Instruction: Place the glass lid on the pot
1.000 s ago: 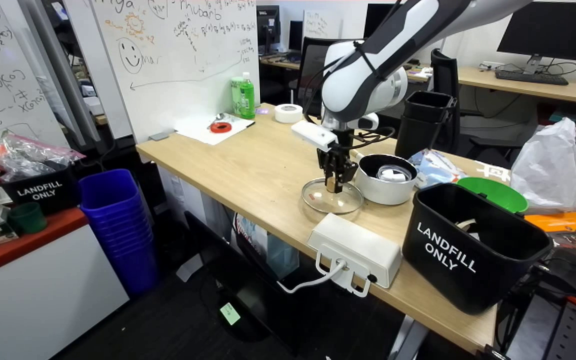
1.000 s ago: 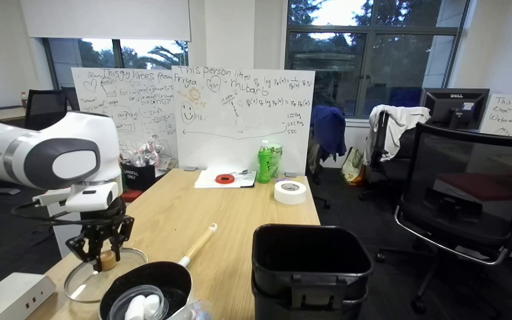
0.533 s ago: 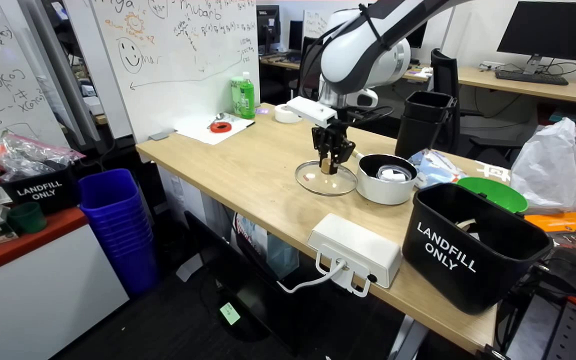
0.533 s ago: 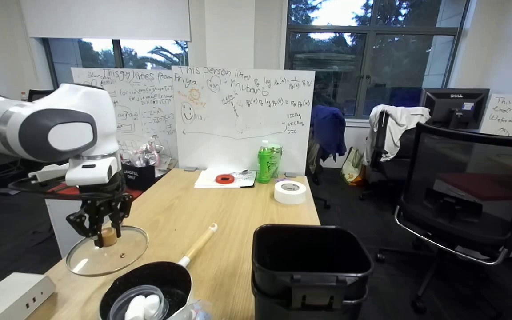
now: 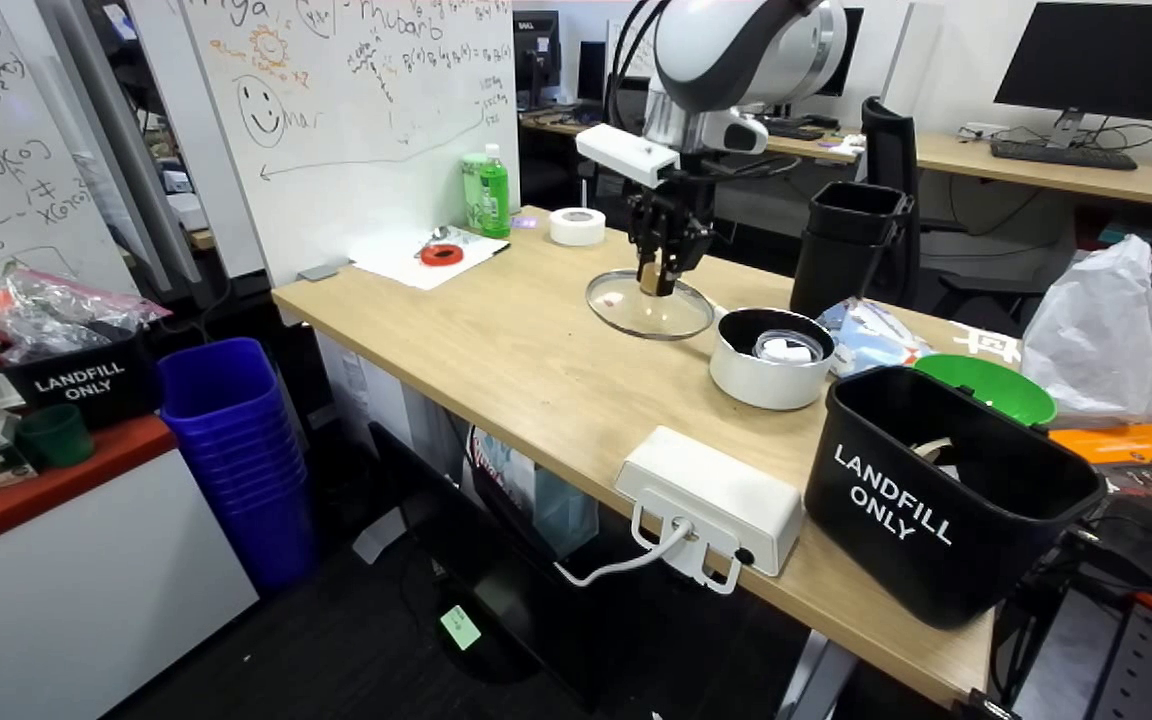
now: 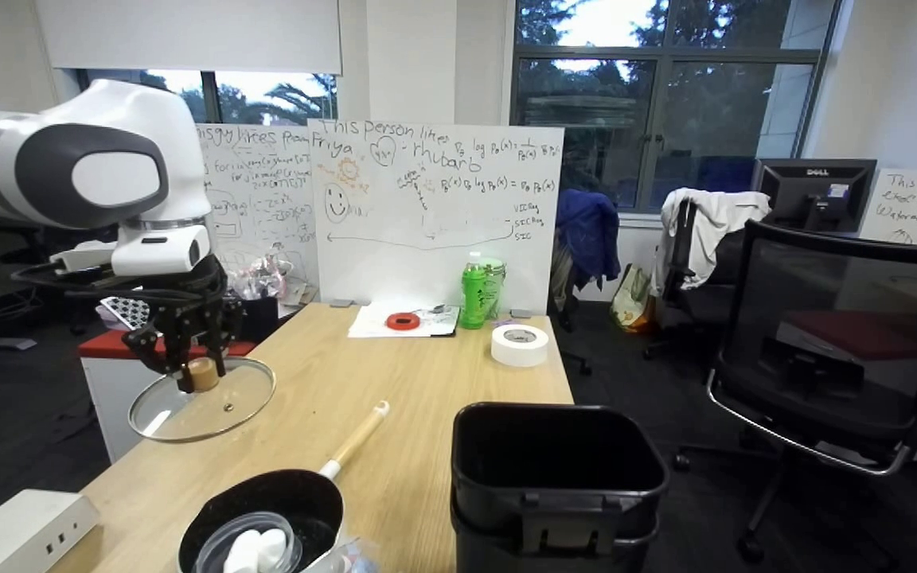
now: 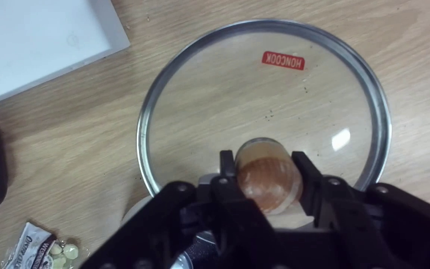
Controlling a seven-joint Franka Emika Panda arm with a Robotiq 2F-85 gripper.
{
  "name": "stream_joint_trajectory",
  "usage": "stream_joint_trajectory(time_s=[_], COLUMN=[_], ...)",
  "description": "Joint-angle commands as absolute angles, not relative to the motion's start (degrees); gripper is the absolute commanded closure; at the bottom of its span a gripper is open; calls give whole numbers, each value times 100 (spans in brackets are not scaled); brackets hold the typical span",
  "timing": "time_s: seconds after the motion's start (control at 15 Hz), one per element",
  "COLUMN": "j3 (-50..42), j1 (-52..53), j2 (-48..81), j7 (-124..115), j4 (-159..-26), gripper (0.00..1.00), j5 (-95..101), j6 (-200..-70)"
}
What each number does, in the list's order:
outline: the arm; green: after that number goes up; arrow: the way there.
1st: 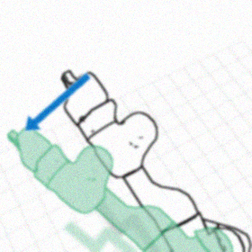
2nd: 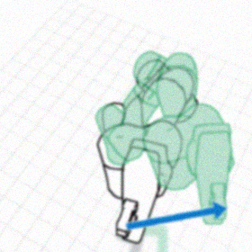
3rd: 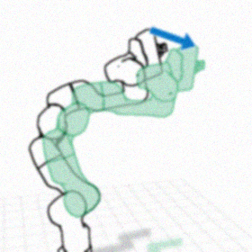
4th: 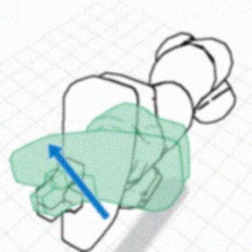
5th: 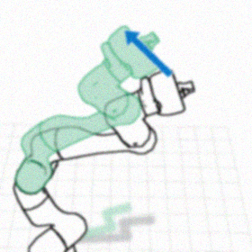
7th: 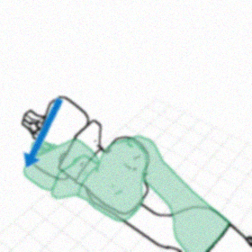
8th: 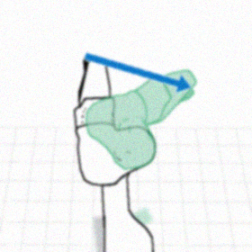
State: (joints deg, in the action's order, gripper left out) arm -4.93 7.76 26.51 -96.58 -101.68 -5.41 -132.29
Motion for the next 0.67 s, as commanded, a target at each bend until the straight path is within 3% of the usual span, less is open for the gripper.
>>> stream_joint_trajectory(time_s=[0.0,0.6], j3=[-612,-702], j1=[749,327], j2=[2475,2386], j7=[-10168,-11034], j4=[-10193,-10374], gripper=[84,84], j5=[-424,-856], j6=[-13004,-12670])
